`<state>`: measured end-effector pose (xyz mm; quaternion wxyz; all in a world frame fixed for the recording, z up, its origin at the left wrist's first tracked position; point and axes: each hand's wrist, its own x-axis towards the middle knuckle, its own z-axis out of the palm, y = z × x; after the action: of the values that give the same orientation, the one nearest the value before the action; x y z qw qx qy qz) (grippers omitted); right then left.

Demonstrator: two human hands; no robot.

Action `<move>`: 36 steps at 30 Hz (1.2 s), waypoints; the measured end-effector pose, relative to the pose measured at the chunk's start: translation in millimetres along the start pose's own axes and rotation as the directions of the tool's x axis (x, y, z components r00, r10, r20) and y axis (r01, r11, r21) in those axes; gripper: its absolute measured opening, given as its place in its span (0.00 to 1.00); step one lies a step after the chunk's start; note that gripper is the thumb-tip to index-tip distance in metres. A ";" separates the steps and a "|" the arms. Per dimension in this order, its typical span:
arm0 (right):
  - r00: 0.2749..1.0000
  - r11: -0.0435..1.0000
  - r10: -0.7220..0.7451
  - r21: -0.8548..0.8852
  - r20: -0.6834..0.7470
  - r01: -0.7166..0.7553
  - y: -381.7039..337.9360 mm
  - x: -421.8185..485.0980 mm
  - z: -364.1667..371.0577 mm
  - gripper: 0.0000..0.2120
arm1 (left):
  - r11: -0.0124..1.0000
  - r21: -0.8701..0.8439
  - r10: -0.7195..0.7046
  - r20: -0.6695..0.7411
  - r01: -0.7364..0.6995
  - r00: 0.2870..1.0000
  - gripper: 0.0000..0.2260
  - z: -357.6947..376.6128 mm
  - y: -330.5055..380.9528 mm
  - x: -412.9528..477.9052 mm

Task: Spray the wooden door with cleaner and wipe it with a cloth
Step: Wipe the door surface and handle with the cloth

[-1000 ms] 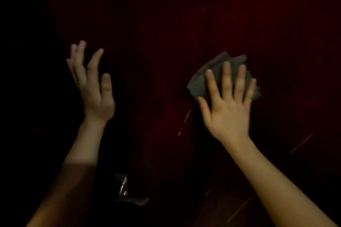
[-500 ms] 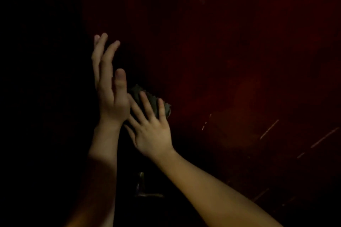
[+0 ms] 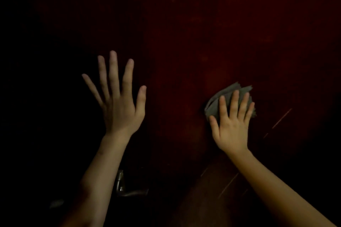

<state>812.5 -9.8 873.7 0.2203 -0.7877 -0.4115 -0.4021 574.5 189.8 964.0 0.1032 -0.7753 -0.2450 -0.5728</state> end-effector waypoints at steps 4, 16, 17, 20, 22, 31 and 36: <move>0.999 0.999 -0.010 0.043 0.040 0.009 -39.0 -0.5 4.1 0.36 | 0.999 0.020 -0.043 0.039 0.042 0.998 0.27 0.5 11.0 -4.9; 0.990 0.990 -0.137 0.012 0.023 0.137 -2.7 -5.2 1.7 0.33 | 0.998 -0.062 0.025 0.068 -0.020 0.997 0.26 39.5 111.2 1.4; 0.994 0.994 -0.108 0.005 0.033 0.108 22.4 -8.1 1.5 0.33 | 0.998 -0.060 0.023 0.070 -0.019 0.997 0.26 44.0 121.5 0.9; 0.997 0.999 0.044 0.004 0.062 -0.044 101.4 -18.5 1.1 0.34 | 0.998 -0.057 0.035 0.069 -0.031 0.997 0.26 59.0 149.2 -1.8; 0.980 0.981 0.187 0.045 0.063 -0.190 143.9 -23.1 -1.4 0.34 | 0.998 -0.055 0.027 0.062 -0.024 0.998 0.27 69.0 166.0 -3.2; 0.995 0.994 -0.087 0.075 0.050 0.083 93.7 -41.8 22.1 0.39 | 0.996 -0.079 0.046 0.087 -0.039 0.995 0.27 102.0 241.8 -8.4; 0.978 0.978 -0.209 0.009 -0.008 0.209 122.9 -44.5 26.0 0.33 | 0.995 -0.080 0.064 0.100 -0.057 0.993 0.26 119.1 277.3 -10.8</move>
<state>910.7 -82.5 820.4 0.1820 -0.7377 -0.4931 -0.4237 809.9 1.3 948.9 0.0780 -0.8141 -0.2042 -0.5380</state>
